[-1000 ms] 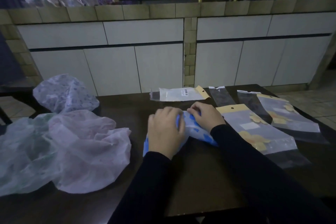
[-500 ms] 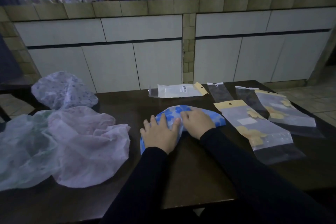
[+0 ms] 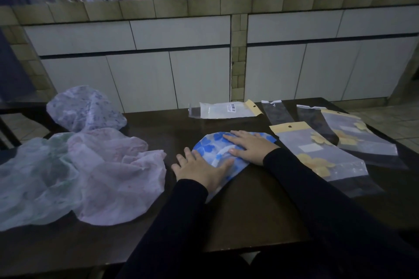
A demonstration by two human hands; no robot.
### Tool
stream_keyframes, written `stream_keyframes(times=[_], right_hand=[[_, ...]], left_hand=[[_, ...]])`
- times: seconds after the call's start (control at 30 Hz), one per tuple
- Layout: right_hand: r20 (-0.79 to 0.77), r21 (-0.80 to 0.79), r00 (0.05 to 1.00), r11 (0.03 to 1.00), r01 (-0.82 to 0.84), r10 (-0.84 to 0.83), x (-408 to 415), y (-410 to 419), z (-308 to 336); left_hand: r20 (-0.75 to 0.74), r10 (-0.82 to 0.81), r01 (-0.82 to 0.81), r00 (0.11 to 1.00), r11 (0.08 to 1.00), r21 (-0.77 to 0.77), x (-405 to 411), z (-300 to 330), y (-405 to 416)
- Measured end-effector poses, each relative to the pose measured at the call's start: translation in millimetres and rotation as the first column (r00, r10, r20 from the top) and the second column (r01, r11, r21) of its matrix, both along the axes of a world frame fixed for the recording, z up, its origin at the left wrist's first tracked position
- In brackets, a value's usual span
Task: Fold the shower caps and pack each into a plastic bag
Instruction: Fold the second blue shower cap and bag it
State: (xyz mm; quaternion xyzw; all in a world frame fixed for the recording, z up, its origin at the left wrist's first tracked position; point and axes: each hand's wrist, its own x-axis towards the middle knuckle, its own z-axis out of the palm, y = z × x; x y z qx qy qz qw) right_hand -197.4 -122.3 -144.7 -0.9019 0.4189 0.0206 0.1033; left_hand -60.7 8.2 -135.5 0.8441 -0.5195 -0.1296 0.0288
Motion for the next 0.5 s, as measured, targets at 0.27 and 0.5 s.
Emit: stream_keyframes(times=[0.27, 0.5], right_hand=[[0.029, -0.065, 0.996, 0.995, -0.080, 0.082, 4.7, 8.5, 5.7], [0.055, -0.003, 0.994, 0.996, -0.091, 0.091, 3.1, 9.1, 6.4]], left_hand=[[0.348, -0.258, 0.337, 0.901, 0.922, -0.188, -12.8, 29.1, -8.3], [0.305, -0.399, 0.459, 0.864, 0.874, -0.156, -1.8, 7.8, -18.5]])
